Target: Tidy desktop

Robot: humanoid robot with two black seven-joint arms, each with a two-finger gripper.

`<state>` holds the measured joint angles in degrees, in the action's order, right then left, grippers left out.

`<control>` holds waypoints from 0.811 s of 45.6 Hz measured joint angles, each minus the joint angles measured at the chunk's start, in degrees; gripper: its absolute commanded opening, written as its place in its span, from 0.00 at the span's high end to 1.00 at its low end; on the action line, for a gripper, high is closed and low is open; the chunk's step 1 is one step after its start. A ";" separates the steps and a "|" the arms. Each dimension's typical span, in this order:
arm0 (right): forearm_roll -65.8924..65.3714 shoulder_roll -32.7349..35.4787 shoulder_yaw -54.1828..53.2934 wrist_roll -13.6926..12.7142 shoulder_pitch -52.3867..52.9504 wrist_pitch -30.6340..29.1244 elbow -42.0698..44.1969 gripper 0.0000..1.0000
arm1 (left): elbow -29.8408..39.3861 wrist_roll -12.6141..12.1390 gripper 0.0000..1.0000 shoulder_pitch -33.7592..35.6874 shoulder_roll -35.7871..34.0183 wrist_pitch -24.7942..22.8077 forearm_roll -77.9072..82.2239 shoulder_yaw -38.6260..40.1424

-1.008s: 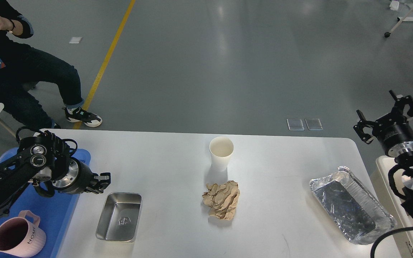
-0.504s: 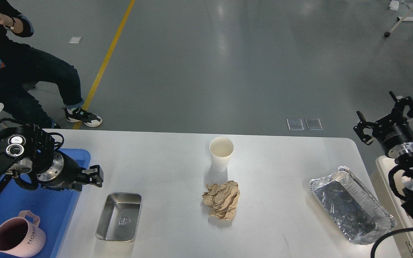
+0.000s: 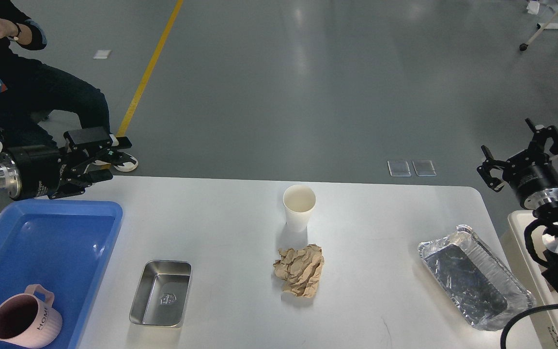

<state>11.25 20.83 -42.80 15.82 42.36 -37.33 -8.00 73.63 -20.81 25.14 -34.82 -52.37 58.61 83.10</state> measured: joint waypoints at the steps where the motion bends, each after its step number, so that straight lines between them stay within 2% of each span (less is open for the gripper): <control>1: 0.00 0.01 0.00 0.00 -0.01 0.00 0.00 0.00 | 0.00 1.26 0.01 -0.09 0.03 0.20 0.16 0.24; 5: -0.01 0.17 0.00 0.00 -0.17 0.00 0.01 0.00 | -0.08 4.19 0.01 -0.33 0.38 1.95 0.39 1.61; 10: -0.01 0.52 0.00 0.00 -0.29 0.00 0.01 0.00 | -0.48 6.20 0.01 -2.14 1.62 4.25 0.22 3.72; 26: -0.01 0.79 0.00 0.00 -0.35 -0.02 -0.08 0.00 | -1.41 15.44 0.01 -7.14 10.63 5.16 -0.15 8.88; 30: -0.01 0.79 0.00 0.00 -0.35 -0.03 -0.07 0.00 | -1.42 16.60 0.01 -7.61 12.96 5.61 -0.15 9.58; 37: -0.01 0.79 0.00 0.00 -0.49 -0.03 0.00 0.00 | -1.51 17.04 0.01 -7.83 17.91 8.99 -0.28 11.62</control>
<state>11.24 21.62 -42.80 15.82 41.87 -37.36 -8.00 72.12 -3.77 17.31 -16.91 -43.38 58.32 94.72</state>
